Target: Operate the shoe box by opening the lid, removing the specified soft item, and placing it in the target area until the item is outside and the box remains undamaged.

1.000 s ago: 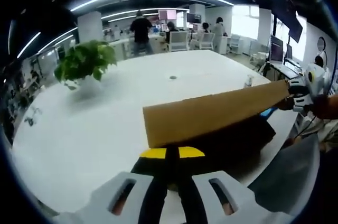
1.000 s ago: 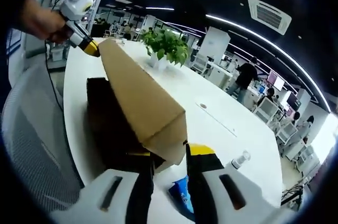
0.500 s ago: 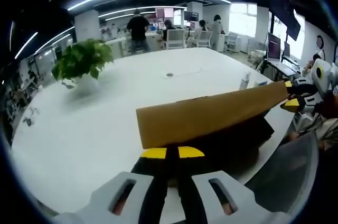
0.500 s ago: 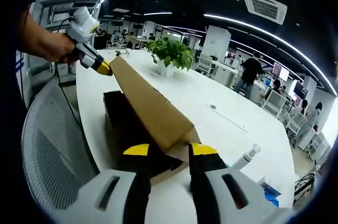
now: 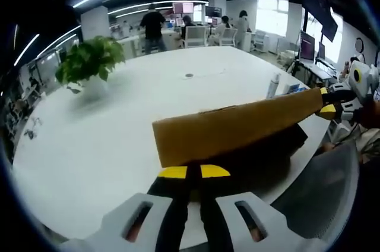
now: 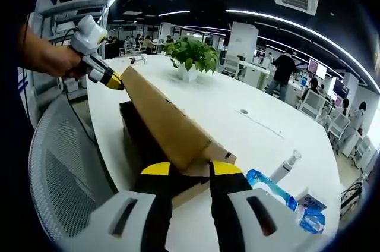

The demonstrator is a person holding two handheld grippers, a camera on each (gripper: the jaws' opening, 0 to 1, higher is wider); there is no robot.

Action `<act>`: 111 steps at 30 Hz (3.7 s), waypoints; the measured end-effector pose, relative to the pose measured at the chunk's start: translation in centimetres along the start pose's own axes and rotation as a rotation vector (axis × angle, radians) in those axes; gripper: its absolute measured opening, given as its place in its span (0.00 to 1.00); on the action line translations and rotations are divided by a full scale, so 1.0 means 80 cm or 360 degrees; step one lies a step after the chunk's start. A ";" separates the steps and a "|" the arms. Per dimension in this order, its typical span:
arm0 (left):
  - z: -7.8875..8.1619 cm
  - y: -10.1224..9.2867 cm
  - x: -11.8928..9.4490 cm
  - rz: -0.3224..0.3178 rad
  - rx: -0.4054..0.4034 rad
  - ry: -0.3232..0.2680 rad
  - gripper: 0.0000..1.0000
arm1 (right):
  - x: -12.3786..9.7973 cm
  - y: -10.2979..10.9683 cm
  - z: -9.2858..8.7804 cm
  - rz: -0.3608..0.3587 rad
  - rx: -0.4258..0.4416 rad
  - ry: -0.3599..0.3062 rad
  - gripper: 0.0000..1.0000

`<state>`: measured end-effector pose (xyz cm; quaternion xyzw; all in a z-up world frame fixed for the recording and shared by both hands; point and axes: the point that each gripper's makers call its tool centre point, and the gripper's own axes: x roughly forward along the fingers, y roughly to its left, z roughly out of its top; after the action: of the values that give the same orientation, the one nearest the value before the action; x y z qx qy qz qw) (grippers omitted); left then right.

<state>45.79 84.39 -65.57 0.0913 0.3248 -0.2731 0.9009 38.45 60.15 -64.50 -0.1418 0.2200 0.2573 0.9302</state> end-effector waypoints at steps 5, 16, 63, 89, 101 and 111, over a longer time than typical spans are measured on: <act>-0.012 -0.003 0.005 -0.0021 -0.0005 0.0043 0.02 | 0.007 0.005 -0.011 0.0024 0.0008 0.0038 0.22; -0.040 -0.006 0.014 -0.0056 -0.0015 0.0143 0.02 | 0.018 0.013 -0.042 0.0067 0.0039 0.0122 0.22; -0.015 0.013 -0.014 -0.0020 0.0014 0.0053 0.05 | -0.004 0.009 -0.027 0.0112 -0.0005 0.0104 0.19; -0.038 -0.014 0.028 -0.0122 0.0022 0.0124 0.08 | 0.032 0.028 -0.049 0.0213 0.0031 0.0182 0.14; -0.050 -0.019 0.033 -0.0140 0.0023 0.0161 0.10 | 0.033 0.029 -0.059 0.0231 0.0093 0.0186 0.17; -0.039 -0.017 0.028 -0.0145 0.0052 0.0115 0.12 | 0.030 0.023 -0.056 0.0199 0.0107 0.0181 0.22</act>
<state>44.76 83.34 -69.39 0.1009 0.3564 -0.3157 0.8736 37.80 60.98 -69.80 -0.1109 0.2894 0.2990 0.9025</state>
